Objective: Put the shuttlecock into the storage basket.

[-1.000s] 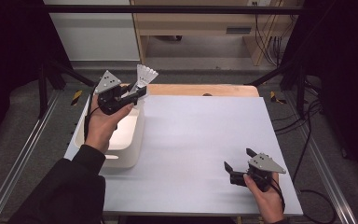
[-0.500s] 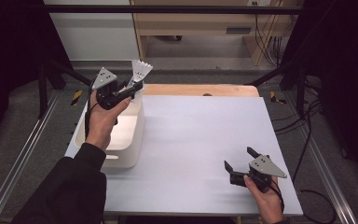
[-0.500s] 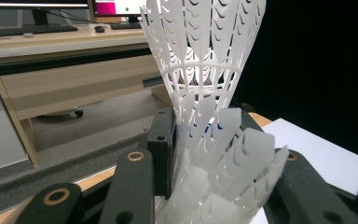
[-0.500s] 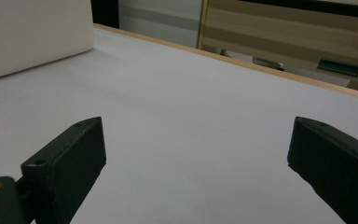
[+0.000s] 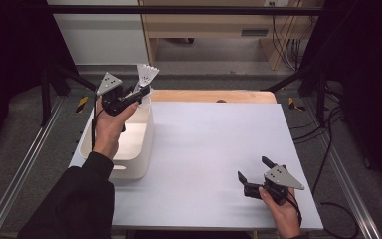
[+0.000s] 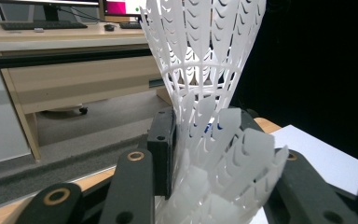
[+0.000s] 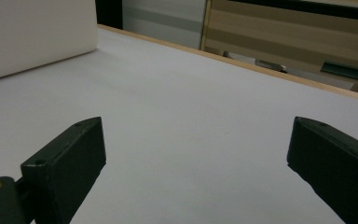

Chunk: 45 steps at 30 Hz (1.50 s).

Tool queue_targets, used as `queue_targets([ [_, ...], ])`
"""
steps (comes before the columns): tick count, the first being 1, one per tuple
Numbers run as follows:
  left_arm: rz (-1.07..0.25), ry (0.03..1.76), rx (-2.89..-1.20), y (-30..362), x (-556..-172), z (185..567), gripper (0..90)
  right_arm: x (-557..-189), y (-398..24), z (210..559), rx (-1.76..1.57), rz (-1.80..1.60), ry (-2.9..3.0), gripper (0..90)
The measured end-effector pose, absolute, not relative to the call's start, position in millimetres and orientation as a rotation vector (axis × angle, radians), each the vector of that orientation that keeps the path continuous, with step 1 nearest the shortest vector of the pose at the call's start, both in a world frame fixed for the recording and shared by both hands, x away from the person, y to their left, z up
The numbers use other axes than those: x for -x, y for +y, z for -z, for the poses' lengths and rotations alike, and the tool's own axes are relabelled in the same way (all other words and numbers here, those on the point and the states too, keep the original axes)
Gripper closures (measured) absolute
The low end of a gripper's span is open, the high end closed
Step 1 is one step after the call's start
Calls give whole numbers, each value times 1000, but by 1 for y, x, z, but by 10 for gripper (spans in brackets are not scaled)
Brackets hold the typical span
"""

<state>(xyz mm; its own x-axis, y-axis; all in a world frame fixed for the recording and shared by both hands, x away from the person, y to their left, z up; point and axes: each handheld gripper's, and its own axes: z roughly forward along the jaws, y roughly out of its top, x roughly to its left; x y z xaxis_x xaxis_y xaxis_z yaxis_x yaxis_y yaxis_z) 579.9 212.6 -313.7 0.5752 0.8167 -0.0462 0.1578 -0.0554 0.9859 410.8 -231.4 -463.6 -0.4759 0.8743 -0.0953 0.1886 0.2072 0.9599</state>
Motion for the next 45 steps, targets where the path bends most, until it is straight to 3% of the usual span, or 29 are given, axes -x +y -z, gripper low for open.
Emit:
queue_targets([
  [45, -621, 934, -1505, 233, -597, 348, 645, -412, -229, 465, -969, -1318, 1818, 43],
])
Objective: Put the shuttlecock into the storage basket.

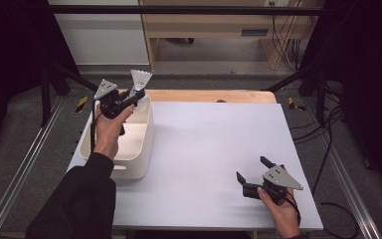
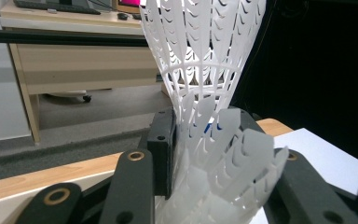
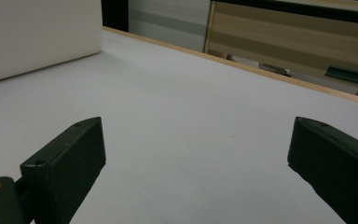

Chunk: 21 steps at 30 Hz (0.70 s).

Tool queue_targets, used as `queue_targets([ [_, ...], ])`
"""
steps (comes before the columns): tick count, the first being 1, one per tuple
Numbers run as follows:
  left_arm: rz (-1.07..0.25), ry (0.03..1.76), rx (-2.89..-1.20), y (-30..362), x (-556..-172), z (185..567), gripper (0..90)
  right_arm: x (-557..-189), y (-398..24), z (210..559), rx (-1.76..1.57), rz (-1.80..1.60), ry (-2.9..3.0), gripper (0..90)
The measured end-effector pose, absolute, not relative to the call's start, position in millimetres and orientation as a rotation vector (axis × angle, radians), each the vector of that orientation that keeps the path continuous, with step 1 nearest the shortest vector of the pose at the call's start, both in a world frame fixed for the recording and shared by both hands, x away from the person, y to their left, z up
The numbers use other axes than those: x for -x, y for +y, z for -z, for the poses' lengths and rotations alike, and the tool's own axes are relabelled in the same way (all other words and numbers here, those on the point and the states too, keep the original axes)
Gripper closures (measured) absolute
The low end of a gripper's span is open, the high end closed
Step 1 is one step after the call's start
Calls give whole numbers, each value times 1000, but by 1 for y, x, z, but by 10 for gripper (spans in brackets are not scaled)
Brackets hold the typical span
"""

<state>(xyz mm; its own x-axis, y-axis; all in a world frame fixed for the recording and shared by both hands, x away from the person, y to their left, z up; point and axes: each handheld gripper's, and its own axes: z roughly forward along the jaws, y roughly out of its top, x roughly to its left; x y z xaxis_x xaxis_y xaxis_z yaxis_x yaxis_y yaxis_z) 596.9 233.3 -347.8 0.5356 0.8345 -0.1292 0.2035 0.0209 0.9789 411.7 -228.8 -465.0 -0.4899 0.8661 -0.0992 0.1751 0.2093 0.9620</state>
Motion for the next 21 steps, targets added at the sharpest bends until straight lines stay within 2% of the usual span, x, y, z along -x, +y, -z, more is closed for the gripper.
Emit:
queue_targets([
  [21, -609, 943, -1512, 234, -600, 359, 645, -411, -228, 465, -952, -1319, 1812, 43],
])
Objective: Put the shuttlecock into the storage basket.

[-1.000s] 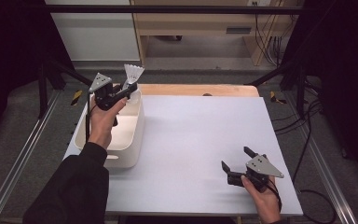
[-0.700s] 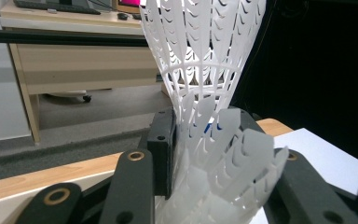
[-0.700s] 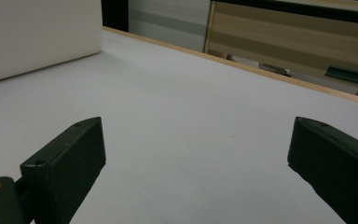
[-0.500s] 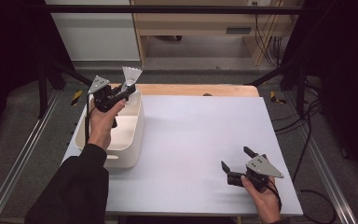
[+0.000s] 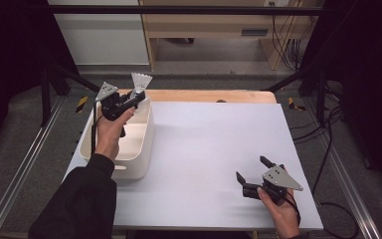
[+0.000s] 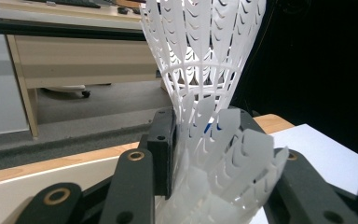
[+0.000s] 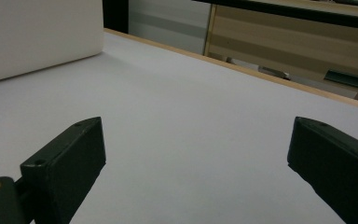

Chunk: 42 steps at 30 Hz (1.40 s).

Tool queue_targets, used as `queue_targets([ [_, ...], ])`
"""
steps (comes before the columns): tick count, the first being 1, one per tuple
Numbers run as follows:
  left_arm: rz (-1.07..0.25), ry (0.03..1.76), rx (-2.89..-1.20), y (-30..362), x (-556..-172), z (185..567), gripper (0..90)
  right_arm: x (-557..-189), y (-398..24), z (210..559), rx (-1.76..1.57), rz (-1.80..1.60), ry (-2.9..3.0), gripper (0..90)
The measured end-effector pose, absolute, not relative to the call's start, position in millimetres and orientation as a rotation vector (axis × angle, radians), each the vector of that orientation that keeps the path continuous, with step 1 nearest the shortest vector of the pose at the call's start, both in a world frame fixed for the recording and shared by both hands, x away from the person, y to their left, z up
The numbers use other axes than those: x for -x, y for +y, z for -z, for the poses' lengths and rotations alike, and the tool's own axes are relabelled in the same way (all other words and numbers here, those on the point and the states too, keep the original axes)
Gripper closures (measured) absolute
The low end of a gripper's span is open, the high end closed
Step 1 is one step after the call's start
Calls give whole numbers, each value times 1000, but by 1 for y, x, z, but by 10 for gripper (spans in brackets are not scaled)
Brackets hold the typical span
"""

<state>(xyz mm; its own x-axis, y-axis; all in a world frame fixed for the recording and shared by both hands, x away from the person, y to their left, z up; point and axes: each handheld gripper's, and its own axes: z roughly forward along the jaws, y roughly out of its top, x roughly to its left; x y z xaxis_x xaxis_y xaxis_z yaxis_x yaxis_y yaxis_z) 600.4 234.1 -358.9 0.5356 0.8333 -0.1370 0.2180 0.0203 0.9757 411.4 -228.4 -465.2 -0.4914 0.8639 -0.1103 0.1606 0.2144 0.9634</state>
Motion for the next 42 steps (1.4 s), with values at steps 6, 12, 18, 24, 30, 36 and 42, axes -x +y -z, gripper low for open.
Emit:
queue_targets([
  [6, -603, 942, -1511, 234, -601, 360, 645, -412, -228, 465, -948, -1321, 1813, 43],
  [12, -603, 942, -1510, 234, -601, 360, 645, -412, -228, 466, -940, -1318, 1816, 43],
  [18, -604, 940, -1514, 233, -602, 361, 645, -411, -228, 466, -941, -1320, 1815, 44],
  [24, -608, 940, -1507, 233, -603, 360, 645, -411, -227, 466, -938, -1322, 1815, 44],
  [30, -610, 946, -1498, 234, -606, 361, 645, -412, -227, 467, -938, -1321, 1821, 44],
  [36, -612, 948, -1500, 233, -606, 362, 645, -412, -227, 467, -934, -1320, 1824, 44],
  [42, -619, 955, -1510, 233, -607, 363, 645, -412, -227, 467, -934, -1320, 1826, 45],
])
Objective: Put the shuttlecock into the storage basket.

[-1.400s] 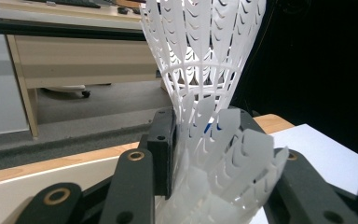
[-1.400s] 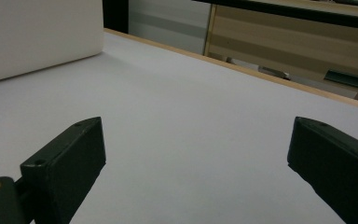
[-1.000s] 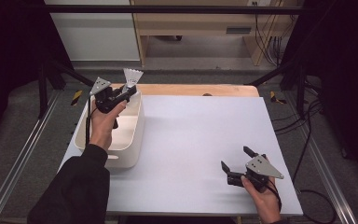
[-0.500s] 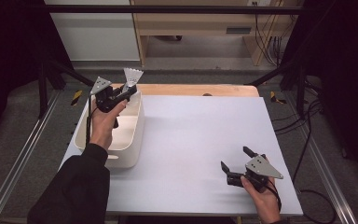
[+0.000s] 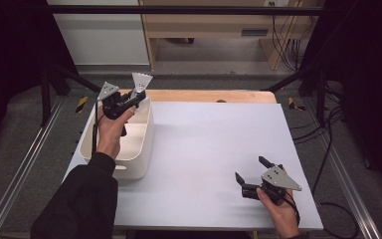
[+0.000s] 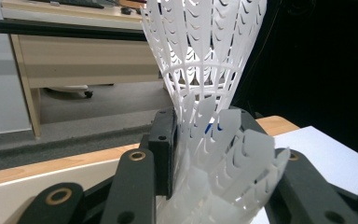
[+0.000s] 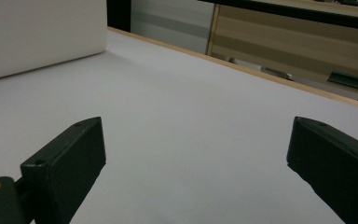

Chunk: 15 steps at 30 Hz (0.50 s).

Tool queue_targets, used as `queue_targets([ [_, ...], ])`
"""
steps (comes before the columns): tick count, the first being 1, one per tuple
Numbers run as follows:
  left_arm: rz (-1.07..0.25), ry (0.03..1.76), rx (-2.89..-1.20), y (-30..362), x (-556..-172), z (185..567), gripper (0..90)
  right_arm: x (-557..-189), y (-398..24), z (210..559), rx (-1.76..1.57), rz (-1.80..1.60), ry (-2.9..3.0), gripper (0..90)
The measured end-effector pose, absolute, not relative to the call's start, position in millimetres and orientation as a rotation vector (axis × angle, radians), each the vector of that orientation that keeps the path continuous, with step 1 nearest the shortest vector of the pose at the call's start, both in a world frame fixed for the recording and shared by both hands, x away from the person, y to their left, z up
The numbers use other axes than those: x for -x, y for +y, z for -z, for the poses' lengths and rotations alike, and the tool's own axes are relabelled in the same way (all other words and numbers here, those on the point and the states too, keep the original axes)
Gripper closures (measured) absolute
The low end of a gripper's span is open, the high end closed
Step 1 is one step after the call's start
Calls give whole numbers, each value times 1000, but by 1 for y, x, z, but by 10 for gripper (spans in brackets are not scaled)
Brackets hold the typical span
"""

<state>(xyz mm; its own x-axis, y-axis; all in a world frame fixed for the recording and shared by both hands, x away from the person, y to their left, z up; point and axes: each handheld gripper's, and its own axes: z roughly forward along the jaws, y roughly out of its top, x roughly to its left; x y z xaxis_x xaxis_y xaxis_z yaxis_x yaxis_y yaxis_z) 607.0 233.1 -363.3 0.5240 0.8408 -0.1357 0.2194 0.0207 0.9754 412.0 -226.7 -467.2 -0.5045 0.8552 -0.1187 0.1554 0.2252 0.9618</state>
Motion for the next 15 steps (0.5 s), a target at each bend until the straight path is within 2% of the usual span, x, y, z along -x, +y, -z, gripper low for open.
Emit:
queue_targets([
  [15, -613, 960, -1554, 231, -609, 369, 645, -412, -227, 468, -932, -1319, 1829, 45],
])
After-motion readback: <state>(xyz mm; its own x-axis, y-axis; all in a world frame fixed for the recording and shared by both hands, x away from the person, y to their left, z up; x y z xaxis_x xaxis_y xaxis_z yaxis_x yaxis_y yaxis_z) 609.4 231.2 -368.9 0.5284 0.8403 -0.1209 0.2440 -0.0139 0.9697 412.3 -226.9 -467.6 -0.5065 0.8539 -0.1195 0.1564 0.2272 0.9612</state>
